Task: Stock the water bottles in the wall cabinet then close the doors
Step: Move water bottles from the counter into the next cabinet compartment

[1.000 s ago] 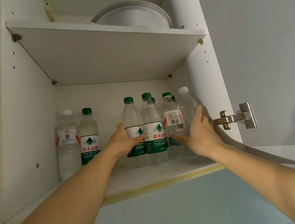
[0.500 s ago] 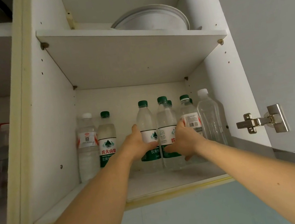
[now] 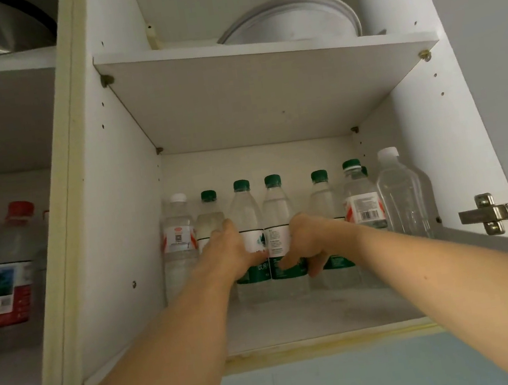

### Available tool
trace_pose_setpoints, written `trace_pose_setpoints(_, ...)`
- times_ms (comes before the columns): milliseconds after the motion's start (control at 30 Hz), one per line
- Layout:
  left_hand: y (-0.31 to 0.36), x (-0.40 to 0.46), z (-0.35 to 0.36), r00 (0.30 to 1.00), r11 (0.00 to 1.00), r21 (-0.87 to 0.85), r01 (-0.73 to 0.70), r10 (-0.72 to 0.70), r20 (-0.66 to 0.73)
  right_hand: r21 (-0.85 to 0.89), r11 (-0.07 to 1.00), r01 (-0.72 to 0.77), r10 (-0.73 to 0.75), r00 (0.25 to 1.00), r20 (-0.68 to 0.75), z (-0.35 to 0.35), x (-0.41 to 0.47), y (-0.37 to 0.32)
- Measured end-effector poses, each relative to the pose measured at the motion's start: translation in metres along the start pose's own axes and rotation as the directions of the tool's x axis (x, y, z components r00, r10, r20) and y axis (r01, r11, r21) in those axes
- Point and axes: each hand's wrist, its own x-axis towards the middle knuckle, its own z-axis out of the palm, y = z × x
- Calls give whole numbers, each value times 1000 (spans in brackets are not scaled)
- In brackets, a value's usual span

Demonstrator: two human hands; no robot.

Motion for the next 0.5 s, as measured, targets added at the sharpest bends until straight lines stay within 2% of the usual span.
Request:
trace_pose_setpoints(133, -3, 1, -3, 999, 997, 72, -4, 1, 34, 29, 1000, -9, 8, 1000, 28, 2, 16, -2)
trace_pose_setpoints(333, -1, 10, -4, 997, 977, 198, -80, 75, 32, 124, 991, 44, -39, 998, -42, 14, 38, 15)
trace_pose_setpoints(433, 1, 21, -10, 988, 862, 485, -150, 143, 52, 144, 985, 91, -84, 995, -58, 14, 43, 22)
trace_pose_setpoints(500, -3, 28, -17, 985, 771, 612, -174, 143, 100, 154, 982, 109, -103, 994, -46, 15, 46, 25)
